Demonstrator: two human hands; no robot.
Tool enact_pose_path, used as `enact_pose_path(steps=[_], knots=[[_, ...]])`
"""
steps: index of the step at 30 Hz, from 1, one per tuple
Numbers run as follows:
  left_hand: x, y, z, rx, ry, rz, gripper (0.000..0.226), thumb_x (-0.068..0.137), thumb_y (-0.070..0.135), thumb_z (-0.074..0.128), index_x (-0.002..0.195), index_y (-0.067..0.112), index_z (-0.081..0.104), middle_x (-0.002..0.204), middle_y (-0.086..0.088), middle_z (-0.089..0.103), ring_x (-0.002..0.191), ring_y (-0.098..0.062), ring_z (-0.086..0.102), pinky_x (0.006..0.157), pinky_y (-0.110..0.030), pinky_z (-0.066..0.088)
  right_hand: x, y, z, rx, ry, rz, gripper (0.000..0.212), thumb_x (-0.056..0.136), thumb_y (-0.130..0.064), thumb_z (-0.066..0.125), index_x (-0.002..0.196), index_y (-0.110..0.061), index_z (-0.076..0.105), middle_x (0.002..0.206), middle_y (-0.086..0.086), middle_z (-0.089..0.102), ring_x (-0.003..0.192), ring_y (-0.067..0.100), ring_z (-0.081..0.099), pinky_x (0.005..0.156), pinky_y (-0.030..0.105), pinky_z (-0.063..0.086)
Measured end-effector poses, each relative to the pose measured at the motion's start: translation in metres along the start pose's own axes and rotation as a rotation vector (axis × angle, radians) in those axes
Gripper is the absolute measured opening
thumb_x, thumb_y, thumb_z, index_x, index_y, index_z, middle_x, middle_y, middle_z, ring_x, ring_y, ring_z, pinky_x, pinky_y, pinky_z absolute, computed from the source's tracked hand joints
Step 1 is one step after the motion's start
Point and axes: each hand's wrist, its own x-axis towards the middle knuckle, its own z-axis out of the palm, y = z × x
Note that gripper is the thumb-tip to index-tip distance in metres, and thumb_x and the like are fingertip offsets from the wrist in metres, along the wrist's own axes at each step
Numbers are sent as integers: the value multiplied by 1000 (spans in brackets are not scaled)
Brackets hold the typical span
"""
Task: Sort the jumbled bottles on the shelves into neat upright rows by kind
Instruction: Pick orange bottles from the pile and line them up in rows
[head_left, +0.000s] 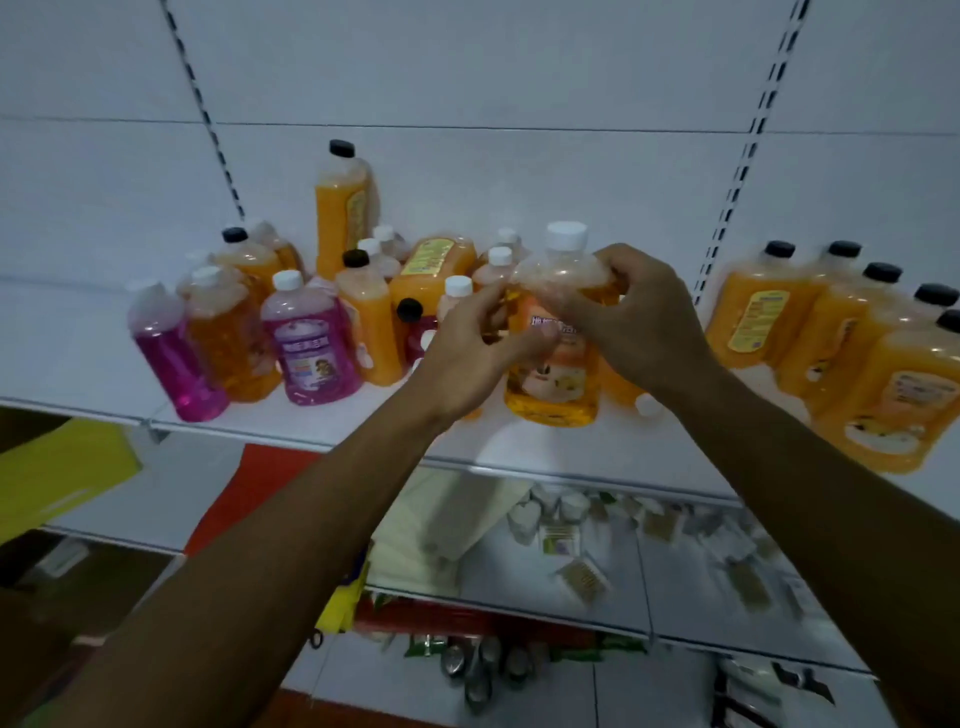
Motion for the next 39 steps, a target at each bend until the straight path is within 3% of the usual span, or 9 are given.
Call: enact_pose_path(steps=[4, 8, 12, 16, 21, 27, 31, 37, 39], knots=[[-55, -13, -32, 99, 30, -49, 81, 77, 11, 80, 142, 29, 35, 116, 6, 66, 104, -10, 66, 84, -29, 55, -20, -33, 41, 102, -114, 9, 39, 73, -56, 72, 87, -21, 63, 80, -5, 67, 74, 11, 64, 67, 36, 55], [-104, -27, -82, 153, 136, -111, 98, 75, 13, 82, 149, 32, 21, 118, 2, 65, 103, -12, 66, 83, -32, 57, -31, -78, 94, 169, -250, -10, 41, 76, -48, 75, 93, -13, 64, 83, 1, 69, 75, 16, 67, 68, 42, 57], [-146, -34, -152, 178, 251, -109, 91, 74, 11, 83, 146, 28, 29, 114, 3, 66, 101, -14, 67, 81, -31, 57, -36, -128, 162, 204, -364, -66, 38, 77, -50, 72, 97, -20, 63, 87, -7, 69, 77, 5, 68, 68, 34, 59], [-184, -39, -239, 160, 339, -120, 94, 75, 4, 80, 148, 26, 26, 112, 4, 66, 100, -10, 67, 79, -28, 56, -33, -185, 246, 197, -424, -138, 58, 73, -67, 63, 104, -17, 63, 93, -1, 70, 83, 15, 68, 74, 43, 58], [-220, -48, -351, 281, 424, -152, 93, 75, 11, 82, 147, 29, 27, 113, 5, 67, 101, -15, 66, 82, -33, 57, -27, -252, 344, 186, -474, -178, 44, 81, -57, 64, 106, -22, 59, 90, -13, 63, 78, 1, 61, 59, 11, 44], [-234, -67, -447, 311, 496, -175, 87, 76, 11, 80, 146, 23, 30, 113, 9, 66, 103, -11, 65, 83, -27, 56, -8, -299, 442, 196, -514, -218, 48, 85, -59, 59, 117, -23, 57, 104, -8, 64, 84, 3, 60, 63, 16, 44], [-222, -94, -507, 311, 561, -212, 85, 77, 8, 79, 145, 23, 31, 113, 6, 68, 104, -12, 66, 85, -30, 57, 17, -312, 518, 220, -492, -204, 56, 76, -71, 54, 112, -28, 56, 101, -9, 66, 90, 13, 64, 78, 39, 56], [-190, -130, -597, 357, 710, -241, 81, 75, 11, 81, 141, 29, 38, 113, 2, 67, 103, -15, 65, 85, -42, 58, 73, -332, 619, 290, -502, -197, 50, 80, -67, 55, 112, -28, 55, 102, -6, 66, 93, 18, 64, 81, 43, 55], [-181, -139, -626, 381, 736, -250, 78, 75, 11, 81, 138, 31, 41, 113, 5, 67, 102, -13, 65, 84, -37, 58, 90, -339, 648, 305, -519, -223, 51, 82, -66, 55, 116, -28, 54, 105, -7, 65, 95, 17, 63, 83, 43, 55]])
